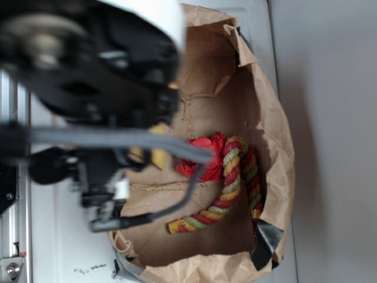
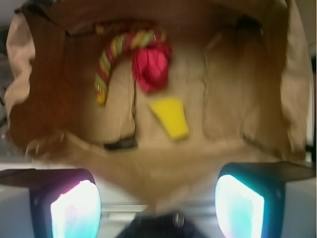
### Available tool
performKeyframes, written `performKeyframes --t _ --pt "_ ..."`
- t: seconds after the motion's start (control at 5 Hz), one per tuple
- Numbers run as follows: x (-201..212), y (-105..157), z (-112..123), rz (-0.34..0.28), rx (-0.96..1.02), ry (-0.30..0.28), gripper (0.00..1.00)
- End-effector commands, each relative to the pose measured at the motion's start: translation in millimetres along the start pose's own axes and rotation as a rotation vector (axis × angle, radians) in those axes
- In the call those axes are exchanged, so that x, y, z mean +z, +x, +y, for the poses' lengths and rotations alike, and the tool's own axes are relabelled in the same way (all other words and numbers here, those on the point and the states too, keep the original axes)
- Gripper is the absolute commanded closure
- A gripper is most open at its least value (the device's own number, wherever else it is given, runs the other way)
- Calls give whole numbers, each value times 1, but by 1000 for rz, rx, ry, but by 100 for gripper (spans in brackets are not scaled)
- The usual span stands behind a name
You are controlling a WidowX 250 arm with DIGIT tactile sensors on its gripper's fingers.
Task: Grab the red paper.
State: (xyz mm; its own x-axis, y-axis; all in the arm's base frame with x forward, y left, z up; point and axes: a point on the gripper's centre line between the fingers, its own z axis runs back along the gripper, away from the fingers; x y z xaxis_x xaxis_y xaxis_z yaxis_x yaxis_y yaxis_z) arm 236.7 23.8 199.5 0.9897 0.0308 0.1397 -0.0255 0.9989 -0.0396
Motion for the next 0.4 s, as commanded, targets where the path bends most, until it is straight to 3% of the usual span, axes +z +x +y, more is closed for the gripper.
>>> performKeyframes --t 0.0,0.2 --pt "-26 40 5 -61 24 -13 0" --pt "-41 50 -1 -62 10 -26 0"
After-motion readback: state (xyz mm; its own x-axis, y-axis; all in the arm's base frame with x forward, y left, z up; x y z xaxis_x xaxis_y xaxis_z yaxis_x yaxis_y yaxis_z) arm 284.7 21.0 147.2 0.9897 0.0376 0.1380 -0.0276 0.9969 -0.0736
